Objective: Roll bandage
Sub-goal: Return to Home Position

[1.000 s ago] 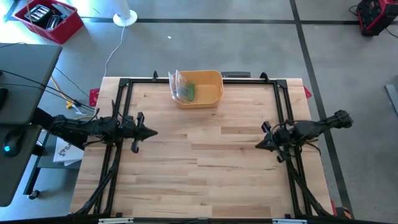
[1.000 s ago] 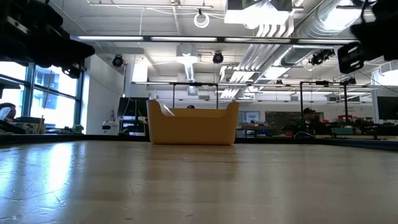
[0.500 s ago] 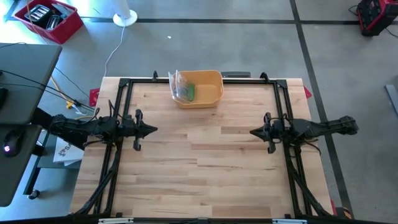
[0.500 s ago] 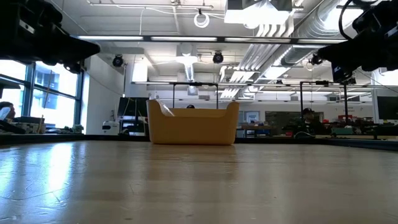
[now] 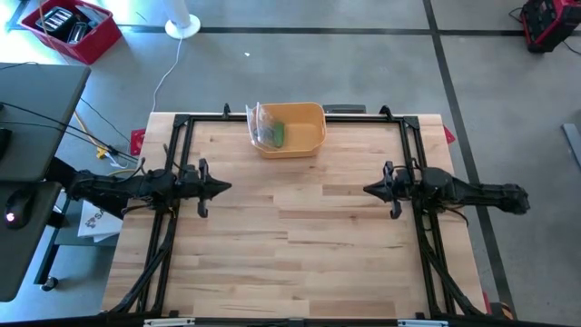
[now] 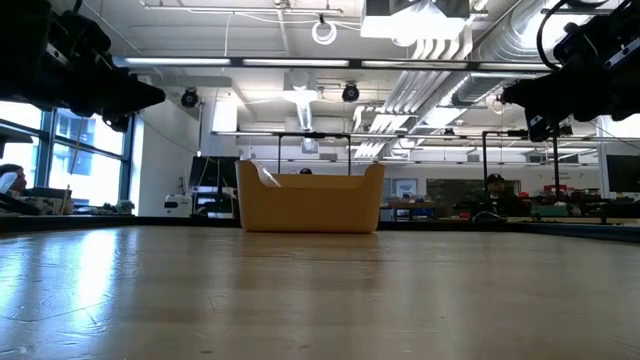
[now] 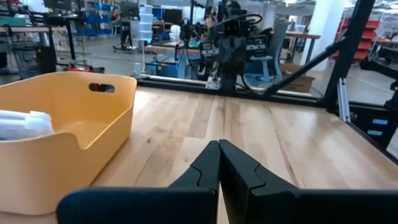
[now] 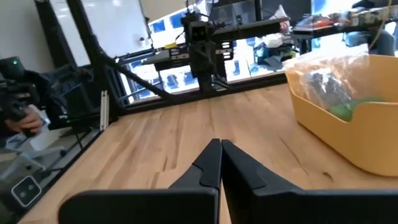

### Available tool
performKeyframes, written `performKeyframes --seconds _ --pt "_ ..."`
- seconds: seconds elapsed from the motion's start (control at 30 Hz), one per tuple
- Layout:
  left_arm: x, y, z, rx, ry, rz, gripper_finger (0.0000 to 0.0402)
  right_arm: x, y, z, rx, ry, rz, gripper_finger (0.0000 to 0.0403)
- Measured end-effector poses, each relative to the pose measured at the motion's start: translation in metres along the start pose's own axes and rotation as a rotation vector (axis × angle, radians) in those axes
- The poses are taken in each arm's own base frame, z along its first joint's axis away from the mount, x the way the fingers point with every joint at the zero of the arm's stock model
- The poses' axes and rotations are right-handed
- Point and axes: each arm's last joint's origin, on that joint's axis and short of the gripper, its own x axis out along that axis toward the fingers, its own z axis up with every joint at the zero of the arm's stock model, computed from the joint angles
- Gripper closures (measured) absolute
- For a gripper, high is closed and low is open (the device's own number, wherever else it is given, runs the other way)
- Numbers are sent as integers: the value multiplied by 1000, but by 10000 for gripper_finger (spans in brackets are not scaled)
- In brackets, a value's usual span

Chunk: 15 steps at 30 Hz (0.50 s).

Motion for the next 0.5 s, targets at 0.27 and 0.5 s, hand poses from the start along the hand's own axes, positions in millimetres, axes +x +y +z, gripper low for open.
performKeyframes --seconds 0.27,0.5 --pt "1 0 -1 9 11 1 401 0 -1 0 -26 -1 -32 403" --pt "1 0 -1 9 12 1 401 0 -1 0 -24 -1 -32 403"
